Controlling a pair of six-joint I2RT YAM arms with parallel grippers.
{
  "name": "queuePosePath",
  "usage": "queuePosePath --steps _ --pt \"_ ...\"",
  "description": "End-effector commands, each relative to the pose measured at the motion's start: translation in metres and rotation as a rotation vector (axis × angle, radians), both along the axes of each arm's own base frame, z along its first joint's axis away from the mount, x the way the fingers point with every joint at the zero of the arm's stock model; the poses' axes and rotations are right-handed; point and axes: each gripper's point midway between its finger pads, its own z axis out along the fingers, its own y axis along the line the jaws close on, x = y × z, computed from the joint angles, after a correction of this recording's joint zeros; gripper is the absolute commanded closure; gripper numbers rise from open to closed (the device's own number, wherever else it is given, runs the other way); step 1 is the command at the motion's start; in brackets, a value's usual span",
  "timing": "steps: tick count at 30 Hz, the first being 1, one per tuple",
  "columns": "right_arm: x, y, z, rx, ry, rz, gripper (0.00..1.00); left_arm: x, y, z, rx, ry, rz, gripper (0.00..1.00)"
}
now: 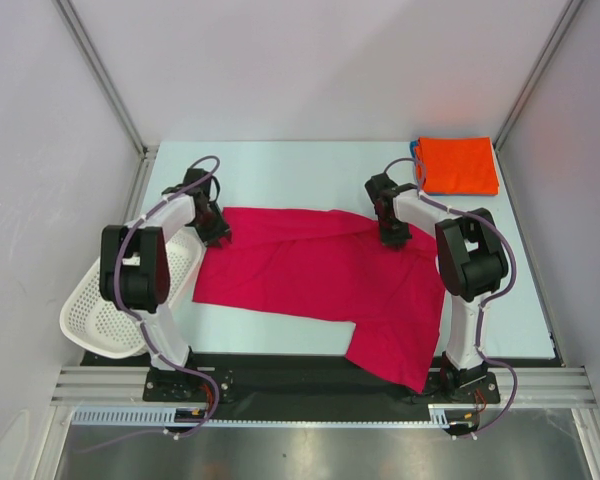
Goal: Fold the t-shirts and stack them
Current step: Fold the tshirt
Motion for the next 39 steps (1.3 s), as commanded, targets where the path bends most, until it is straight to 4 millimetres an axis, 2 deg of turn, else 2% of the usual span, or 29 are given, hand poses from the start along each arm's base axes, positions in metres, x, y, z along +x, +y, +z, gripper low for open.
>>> queuePosePath --steps 1,9,19,22,26,27,29,32,37,39 --pt "0.008 0.008 0.021 0.024 -0.045 0.02 1.0 0.014 -0.009 0.005 -0.023 -0.043 0.008 0.63" --pt "0.008 0.009 0.019 0.026 -0.039 0.026 1.0 0.015 -0.011 -0.01 -0.006 -0.004 0.009 0.63" --pt "0.009 0.011 0.02 0.03 -0.037 0.033 1.0 0.028 -0.006 -0.009 0.031 -0.025 0.012 0.7" --pt "0.008 0.012 0.02 0.035 -0.035 0.035 1.0 0.029 -0.006 -0.007 0.032 -0.03 0.007 0.78" --pt "0.005 0.013 0.021 0.033 -0.025 0.036 1.0 0.031 -0.008 -0.008 0.026 -0.028 0.002 1.0" --pt "0.003 0.013 0.022 0.031 -0.016 0.033 1.0 0.029 -0.007 -0.007 0.033 -0.019 -0.001 1.0" --pt "0.003 0.015 0.031 0.038 -0.024 0.031 1.0 0.034 -0.007 -0.001 0.038 -0.031 -0.013 1.0" --pt "-0.003 0.018 0.046 0.059 -0.021 0.027 1.0 0.04 0.003 0.012 0.099 -0.05 -0.014 1.0" --pt "-0.024 0.027 0.062 0.108 0.03 0.04 1.0 0.05 0.014 0.034 0.165 -0.076 -0.034 1.0" --pt "-0.034 0.029 0.064 0.117 0.06 0.041 1.0 0.049 0.016 0.036 0.178 -0.064 -0.041 1.0"
